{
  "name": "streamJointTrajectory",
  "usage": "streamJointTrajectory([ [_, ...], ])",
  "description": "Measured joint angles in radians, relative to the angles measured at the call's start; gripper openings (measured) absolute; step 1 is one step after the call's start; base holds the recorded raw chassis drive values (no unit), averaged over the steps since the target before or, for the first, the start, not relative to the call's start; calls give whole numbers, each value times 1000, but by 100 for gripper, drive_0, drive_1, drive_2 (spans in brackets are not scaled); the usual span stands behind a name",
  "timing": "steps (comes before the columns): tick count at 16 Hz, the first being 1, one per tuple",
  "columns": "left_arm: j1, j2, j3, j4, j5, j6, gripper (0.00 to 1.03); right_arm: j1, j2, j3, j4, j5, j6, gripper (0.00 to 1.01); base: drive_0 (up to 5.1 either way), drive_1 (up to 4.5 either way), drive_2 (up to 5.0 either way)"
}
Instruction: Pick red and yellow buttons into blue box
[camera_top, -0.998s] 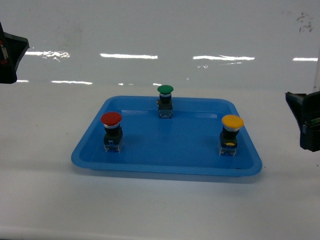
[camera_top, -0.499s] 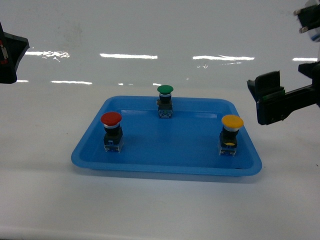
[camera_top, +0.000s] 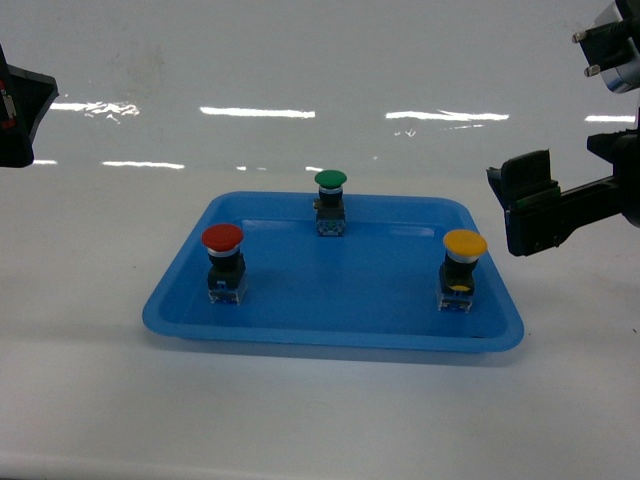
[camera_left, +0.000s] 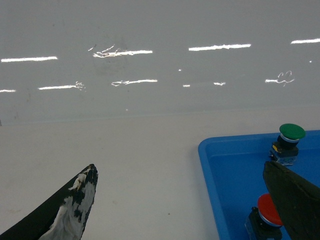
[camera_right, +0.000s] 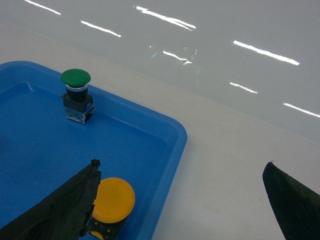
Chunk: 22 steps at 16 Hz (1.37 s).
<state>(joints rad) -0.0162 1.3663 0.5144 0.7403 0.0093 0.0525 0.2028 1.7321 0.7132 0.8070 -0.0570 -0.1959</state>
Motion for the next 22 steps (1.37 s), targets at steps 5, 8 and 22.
streamJointTrajectory([
  [5, 0, 0, 0, 0, 0, 0, 98, 14, 93, 130, -167, -2, 39, 98, 0, 0, 0],
  [8, 0, 0, 0, 0, 0, 0, 98, 28, 145, 162, -220, -3, 52, 98, 0, 0, 0],
  [22, 0, 0, 0, 0, 0, 0, 98, 26, 177, 187, -245, -10, 45, 98, 0, 0, 0],
])
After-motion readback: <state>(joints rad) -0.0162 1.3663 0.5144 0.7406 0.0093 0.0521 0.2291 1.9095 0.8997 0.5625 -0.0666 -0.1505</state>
